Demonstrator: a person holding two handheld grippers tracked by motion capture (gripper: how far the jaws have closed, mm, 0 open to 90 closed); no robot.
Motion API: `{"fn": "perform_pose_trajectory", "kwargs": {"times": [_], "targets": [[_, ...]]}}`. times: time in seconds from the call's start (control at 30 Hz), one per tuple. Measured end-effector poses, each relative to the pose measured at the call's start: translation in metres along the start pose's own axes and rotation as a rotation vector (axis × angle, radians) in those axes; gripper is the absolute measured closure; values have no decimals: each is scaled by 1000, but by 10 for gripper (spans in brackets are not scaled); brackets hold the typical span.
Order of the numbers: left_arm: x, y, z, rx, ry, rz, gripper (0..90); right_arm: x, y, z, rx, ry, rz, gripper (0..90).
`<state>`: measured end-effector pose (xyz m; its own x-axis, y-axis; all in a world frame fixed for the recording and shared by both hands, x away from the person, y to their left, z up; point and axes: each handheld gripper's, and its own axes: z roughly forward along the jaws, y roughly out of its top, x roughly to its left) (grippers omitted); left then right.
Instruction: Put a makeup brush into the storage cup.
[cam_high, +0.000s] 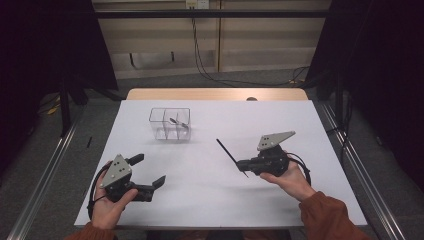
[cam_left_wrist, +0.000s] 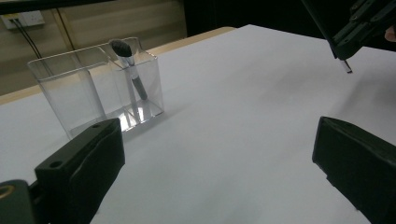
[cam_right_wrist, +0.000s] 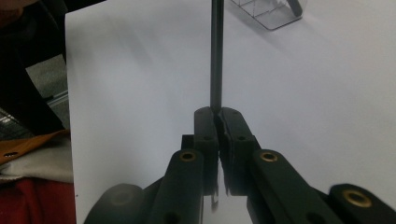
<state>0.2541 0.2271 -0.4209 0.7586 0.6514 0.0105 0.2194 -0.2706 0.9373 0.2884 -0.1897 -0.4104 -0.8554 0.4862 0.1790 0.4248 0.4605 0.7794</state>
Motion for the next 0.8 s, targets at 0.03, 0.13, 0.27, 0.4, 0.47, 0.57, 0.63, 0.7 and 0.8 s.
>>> {"fn": "perform_pose_trajectory", "kwargs": {"times": [0.03,0.13,0.27,0.4,0.47,0.57,0.63,0.7,0.8], "targets": [[-1,1,1,2,-5,-3,23,0,1,1,12,1,-4,869],[-2,3,2,14,-19,5,23,1,5,3,39,7,-19,869],[-4,7,4,29,-43,37,26,4,8,5,69,0,-34,869],[-6,16,7,22,-57,54,26,7,11,6,91,0,-44,869],[-6,18,8,18,-61,61,25,7,12,6,89,5,-49,869],[-8,20,11,25,-77,68,26,6,12,5,94,9,-48,869],[-10,20,13,34,-89,75,27,6,12,6,104,14,-51,869],[-12,19,15,46,-100,86,28,7,12,8,128,12,-54,869],[-14,20,17,58,-115,97,28,10,13,12,188,13,-79,869]]}}
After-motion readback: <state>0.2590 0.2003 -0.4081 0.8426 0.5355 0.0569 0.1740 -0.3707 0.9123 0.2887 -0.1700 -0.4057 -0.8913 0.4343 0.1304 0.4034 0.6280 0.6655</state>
